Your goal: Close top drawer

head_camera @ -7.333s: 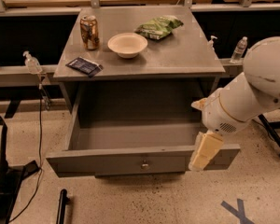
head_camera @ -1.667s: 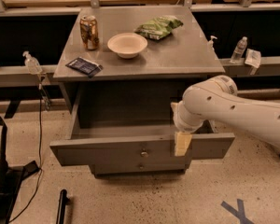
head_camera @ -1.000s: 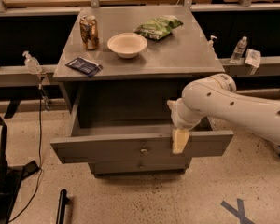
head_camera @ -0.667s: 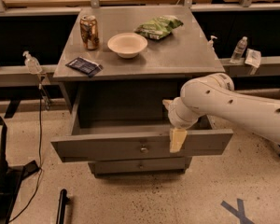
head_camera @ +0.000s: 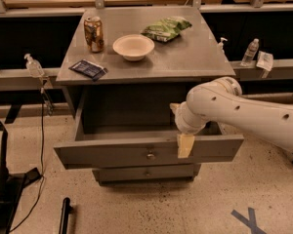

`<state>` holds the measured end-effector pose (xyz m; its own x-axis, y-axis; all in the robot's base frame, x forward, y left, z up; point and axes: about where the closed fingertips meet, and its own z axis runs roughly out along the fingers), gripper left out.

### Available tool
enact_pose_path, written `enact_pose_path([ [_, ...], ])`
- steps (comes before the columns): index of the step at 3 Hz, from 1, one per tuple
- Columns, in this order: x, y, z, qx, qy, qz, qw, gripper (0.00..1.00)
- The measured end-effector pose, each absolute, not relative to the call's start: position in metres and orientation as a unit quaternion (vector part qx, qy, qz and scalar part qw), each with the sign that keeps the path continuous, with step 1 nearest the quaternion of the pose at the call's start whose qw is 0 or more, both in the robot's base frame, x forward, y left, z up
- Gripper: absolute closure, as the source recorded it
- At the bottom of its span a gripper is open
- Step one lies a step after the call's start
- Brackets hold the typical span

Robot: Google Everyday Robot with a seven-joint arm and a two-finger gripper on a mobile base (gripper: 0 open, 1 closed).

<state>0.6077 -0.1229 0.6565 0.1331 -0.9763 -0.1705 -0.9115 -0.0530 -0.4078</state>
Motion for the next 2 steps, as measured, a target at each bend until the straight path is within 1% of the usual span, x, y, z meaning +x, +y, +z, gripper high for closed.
enact_pose_path([
  [2,0.6162,-0.1284,0.6609,-0.715,0.659,-0.088,0.216,0.00],
])
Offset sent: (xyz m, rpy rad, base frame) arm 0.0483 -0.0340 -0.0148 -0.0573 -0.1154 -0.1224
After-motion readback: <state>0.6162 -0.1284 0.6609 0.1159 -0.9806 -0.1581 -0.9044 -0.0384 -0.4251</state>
